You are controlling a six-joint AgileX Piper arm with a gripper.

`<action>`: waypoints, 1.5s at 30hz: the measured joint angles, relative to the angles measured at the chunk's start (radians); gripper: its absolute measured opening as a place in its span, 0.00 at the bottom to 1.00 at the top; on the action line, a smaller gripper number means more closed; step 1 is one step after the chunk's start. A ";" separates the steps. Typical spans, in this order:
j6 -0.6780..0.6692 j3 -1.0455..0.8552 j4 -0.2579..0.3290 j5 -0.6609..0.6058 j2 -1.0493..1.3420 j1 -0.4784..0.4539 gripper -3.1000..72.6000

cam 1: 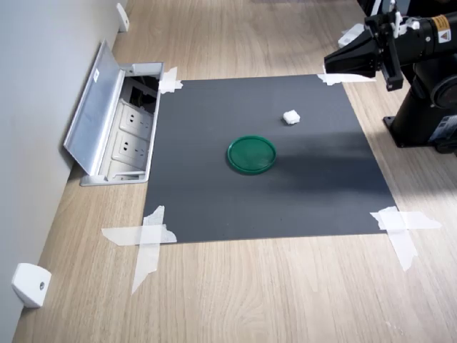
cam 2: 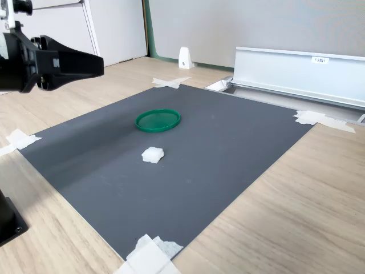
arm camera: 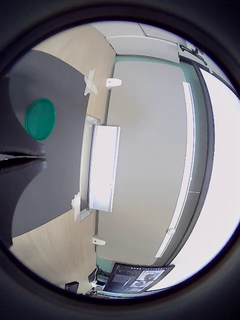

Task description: Grasp a white terminal and put it on the green lid.

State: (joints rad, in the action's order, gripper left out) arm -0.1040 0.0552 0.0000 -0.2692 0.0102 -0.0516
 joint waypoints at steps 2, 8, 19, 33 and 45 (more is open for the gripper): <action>0.000 0.000 0.000 0.000 0.000 0.000 0.03; 0.000 0.000 0.000 0.000 0.000 0.000 0.03; 0.000 0.000 0.000 0.000 0.000 0.000 0.03; -0.001 0.186 -0.007 -0.122 -0.192 0.000 0.03; -0.001 0.522 -0.035 -0.690 -0.620 0.000 0.03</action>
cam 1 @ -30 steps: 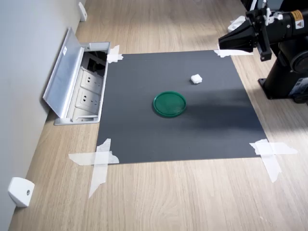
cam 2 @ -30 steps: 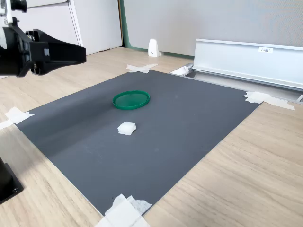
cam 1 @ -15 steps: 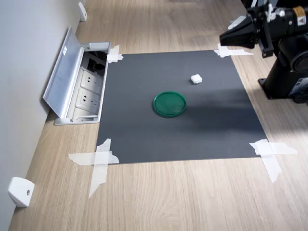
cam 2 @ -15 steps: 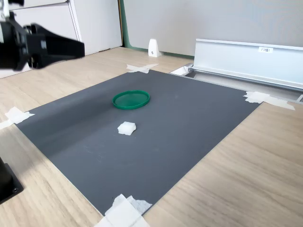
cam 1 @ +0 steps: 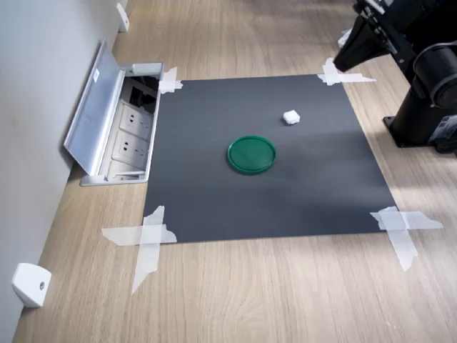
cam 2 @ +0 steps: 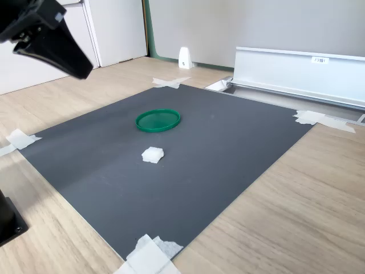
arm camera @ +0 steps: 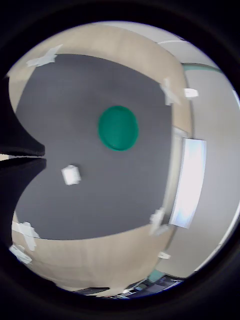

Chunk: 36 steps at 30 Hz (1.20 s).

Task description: Grasp a white terminal and put it on the green lid.

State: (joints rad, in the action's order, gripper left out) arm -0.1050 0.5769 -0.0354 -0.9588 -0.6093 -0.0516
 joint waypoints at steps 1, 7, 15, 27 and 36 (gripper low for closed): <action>-0.005 0.017 0.000 -0.029 -0.032 0.000 0.03; -0.100 0.063 0.000 -0.052 -0.175 0.000 0.03; -0.229 0.072 0.013 0.049 -0.412 0.000 0.09; -0.242 0.073 0.077 0.041 -0.499 0.000 0.75; -0.228 0.076 0.035 0.024 -0.559 0.000 0.99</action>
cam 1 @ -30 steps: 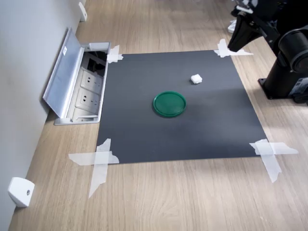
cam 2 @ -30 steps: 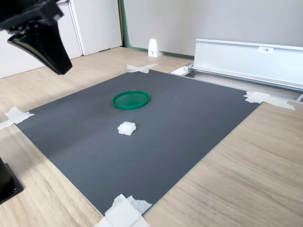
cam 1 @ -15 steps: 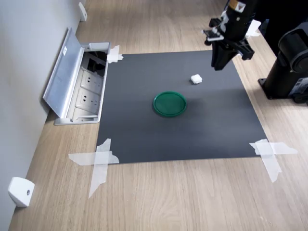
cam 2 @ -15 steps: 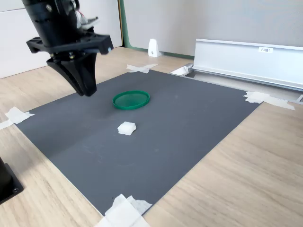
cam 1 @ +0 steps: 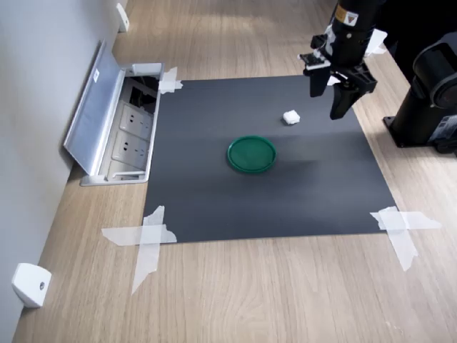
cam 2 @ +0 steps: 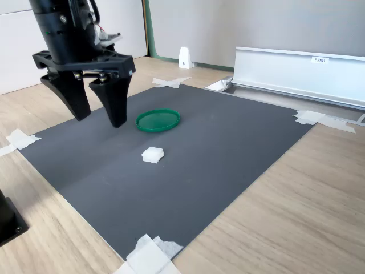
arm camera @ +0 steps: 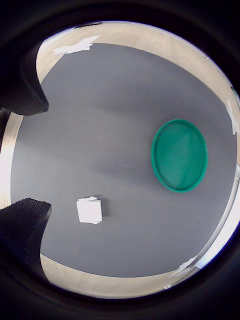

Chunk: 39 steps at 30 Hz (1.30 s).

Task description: Grasp a white terminal and put it on the green lid.

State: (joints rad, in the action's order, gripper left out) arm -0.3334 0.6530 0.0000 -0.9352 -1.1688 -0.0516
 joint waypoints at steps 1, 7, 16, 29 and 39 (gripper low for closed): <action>0.000 0.006 0.000 0.000 -0.016 0.000 0.99; 0.000 0.079 -0.022 0.007 -0.097 -0.006 1.00; -0.097 0.113 -0.032 0.037 -0.166 -0.147 1.00; -0.252 0.114 0.033 0.129 -0.327 -0.193 0.92; -0.275 0.118 0.037 0.161 -0.411 -0.193 0.91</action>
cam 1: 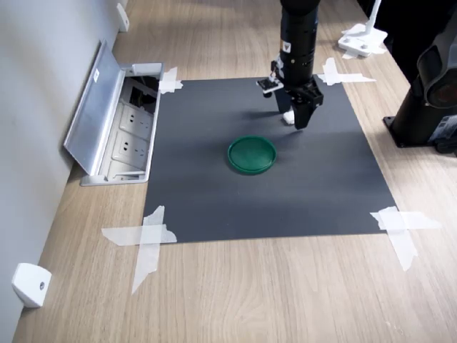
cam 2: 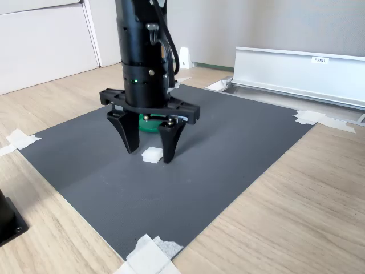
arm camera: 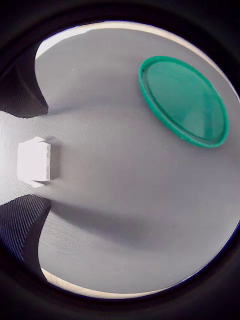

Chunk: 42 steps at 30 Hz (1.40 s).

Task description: Grasp a white terminal and put it on the green lid.

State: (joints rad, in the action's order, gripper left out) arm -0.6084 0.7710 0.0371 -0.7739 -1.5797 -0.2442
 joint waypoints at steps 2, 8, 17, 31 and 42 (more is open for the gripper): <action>-0.006 0.002 0.000 0.000 -0.001 0.000 0.90; -0.032 0.004 -0.011 0.001 -0.004 -0.001 0.70; -0.033 0.006 0.012 -0.018 0.019 -0.003 0.44; 0.014 0.256 0.087 -0.132 0.051 0.246 0.44; 0.077 0.308 0.004 -0.077 -0.138 0.343 0.44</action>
State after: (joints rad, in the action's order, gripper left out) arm -0.5316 1.0788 0.0412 -0.8505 -1.7182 0.0984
